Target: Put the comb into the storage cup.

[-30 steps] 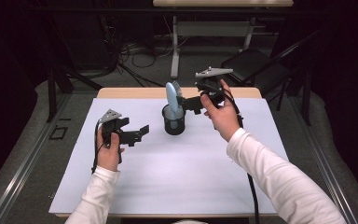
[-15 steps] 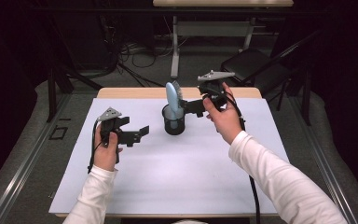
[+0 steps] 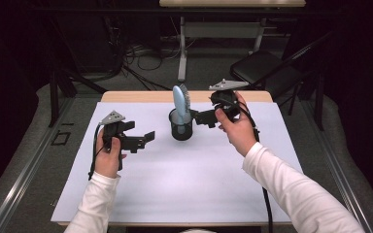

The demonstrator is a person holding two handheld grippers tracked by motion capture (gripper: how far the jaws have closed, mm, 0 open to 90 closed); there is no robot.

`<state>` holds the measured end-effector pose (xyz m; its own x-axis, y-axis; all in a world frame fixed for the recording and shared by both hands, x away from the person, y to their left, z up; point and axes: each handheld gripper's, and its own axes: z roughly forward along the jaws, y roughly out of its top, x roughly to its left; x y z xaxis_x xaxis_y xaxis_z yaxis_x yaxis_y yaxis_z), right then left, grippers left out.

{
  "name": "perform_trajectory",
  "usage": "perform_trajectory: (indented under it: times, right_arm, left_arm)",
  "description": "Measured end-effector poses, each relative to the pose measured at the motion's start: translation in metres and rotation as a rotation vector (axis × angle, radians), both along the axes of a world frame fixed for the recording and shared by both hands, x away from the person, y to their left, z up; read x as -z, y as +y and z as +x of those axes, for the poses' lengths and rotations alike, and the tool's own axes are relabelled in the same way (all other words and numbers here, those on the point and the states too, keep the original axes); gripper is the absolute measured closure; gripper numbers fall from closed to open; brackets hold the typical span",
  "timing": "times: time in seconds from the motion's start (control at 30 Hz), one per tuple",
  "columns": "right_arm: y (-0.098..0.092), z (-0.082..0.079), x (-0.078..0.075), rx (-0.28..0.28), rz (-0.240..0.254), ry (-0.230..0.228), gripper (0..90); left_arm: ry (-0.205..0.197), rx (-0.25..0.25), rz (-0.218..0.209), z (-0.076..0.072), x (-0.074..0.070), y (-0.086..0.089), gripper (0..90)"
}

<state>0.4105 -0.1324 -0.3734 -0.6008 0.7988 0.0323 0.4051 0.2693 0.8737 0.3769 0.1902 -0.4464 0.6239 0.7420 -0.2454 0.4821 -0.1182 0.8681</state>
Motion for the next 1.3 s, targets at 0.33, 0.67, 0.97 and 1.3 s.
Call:
perform_trajectory:
  times: [0.33,0.67,0.97,1.3]
  right_arm:
    - [-0.015,-0.011,0.009,-0.001,0.010,0.010,0.0]
    - [-0.040,-0.026,0.022,0.010,0.031,0.036,0.0]
    - [-0.063,-0.041,0.045,0.022,0.043,0.060,0.0]
    - [-0.095,-0.050,0.070,0.096,0.065,0.078,0.0]
  left_arm:
    - [0.010,0.023,0.015,-0.005,-0.004,-0.001,2.0]
    - [0.001,0.010,0.014,-0.009,-0.006,0.004,2.0]
    - [-0.001,0.009,0.018,-0.016,-0.005,0.008,2.0]
    - [0.003,0.002,0.069,-0.026,0.012,0.014,2.0]
